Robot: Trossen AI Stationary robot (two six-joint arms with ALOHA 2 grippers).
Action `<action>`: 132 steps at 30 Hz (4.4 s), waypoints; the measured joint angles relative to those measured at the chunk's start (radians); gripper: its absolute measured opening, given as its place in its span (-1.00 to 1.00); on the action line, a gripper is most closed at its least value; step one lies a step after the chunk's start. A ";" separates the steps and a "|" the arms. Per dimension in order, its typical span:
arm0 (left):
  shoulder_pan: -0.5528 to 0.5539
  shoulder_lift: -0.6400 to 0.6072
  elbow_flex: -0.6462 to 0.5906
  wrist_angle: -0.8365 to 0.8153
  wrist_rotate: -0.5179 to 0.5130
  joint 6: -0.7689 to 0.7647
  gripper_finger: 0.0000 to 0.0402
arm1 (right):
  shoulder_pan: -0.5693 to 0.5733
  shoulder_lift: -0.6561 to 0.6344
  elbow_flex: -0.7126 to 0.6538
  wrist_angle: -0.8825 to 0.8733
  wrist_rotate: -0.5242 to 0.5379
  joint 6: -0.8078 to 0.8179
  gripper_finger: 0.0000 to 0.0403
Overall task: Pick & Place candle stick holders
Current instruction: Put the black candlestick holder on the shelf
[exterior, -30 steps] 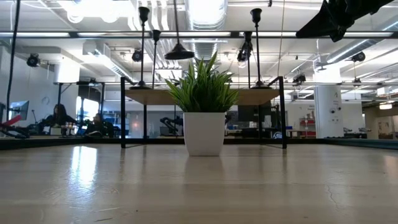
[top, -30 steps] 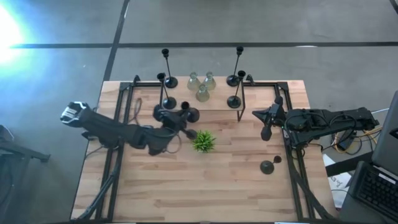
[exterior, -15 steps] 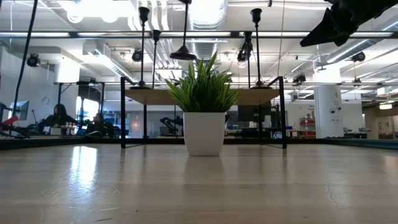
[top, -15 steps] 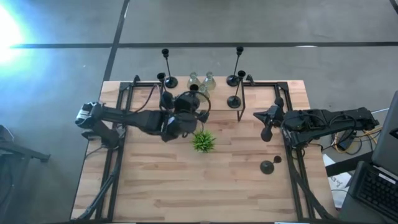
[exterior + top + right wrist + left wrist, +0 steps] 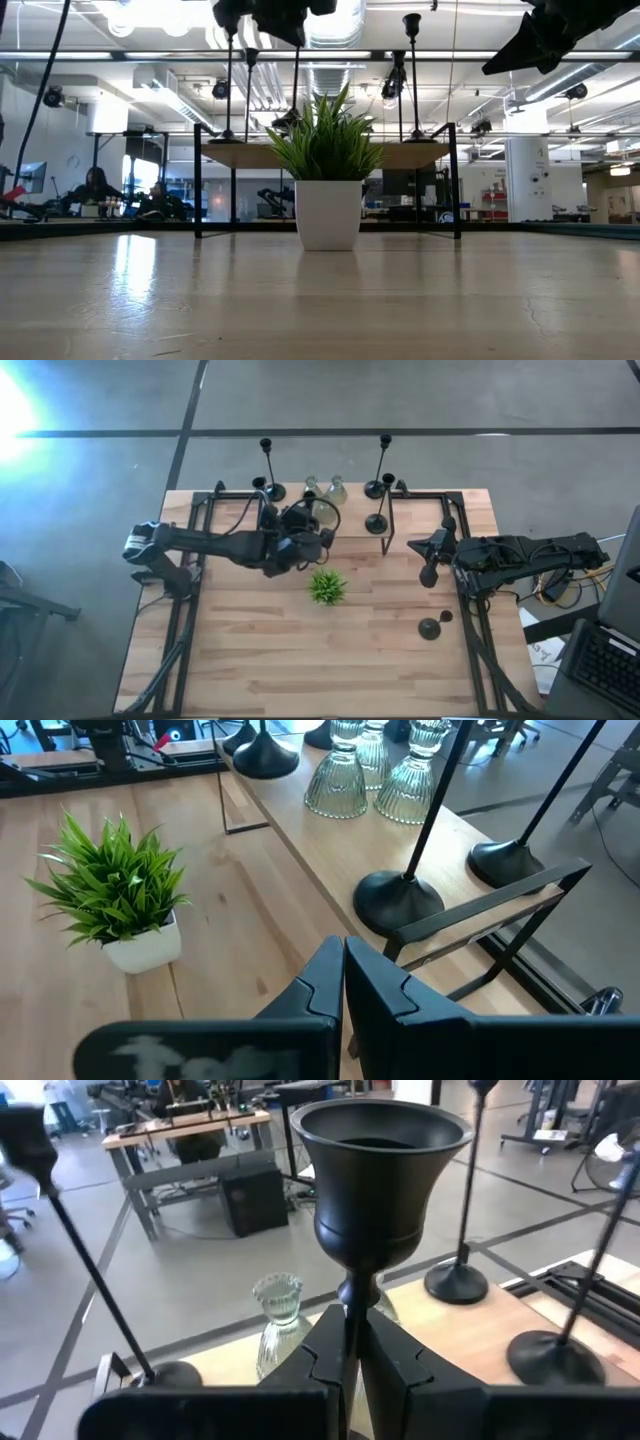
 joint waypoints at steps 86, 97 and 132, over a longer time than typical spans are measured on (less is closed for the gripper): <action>0.123 -0.002 -0.092 0.025 -0.042 -0.127 -0.75 | 0.000 0.000 -0.016 0.008 0.000 -0.003 -0.96; 0.126 -0.002 -0.092 0.025 -0.042 -0.127 -0.39 | 0.000 0.000 -0.016 0.008 0.000 -0.002 -0.96; -0.012 -0.017 -0.090 -0.002 -0.015 -0.091 -0.15 | 0.000 0.000 -0.016 0.004 -0.038 0.000 -0.96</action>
